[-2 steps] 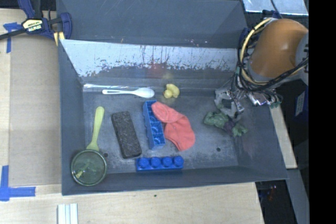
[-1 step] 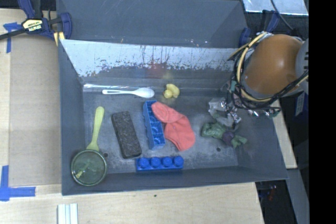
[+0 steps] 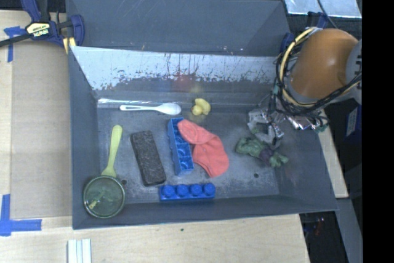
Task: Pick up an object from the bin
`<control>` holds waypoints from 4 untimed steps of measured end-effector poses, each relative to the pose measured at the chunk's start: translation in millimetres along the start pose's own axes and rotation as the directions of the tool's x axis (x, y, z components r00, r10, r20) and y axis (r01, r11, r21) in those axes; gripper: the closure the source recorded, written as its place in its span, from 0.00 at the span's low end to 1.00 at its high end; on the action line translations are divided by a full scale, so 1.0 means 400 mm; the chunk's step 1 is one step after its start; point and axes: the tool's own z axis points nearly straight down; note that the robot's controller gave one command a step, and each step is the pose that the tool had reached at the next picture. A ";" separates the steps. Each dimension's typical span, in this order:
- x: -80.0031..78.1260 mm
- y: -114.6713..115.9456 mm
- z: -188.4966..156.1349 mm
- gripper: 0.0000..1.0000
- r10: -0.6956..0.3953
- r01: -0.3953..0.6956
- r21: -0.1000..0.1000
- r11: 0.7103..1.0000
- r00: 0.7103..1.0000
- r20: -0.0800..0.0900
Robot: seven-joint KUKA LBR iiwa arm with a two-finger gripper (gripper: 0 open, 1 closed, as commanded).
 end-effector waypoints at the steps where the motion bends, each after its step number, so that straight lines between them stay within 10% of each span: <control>1: -0.047 -0.051 0.002 1.00 0.024 -0.024 0.006 1.000 1.000 0.003; 3: -0.066 -0.036 -0.013 1.00 -0.351 0.351 0.013 0.936 0.936 0.016; 4: -0.048 -0.049 -0.006 1.00 -0.141 0.141 0.015 0.990 0.990 0.016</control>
Offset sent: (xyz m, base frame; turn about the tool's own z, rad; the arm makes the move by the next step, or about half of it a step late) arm 0.0246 0.0108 0.0144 -0.4618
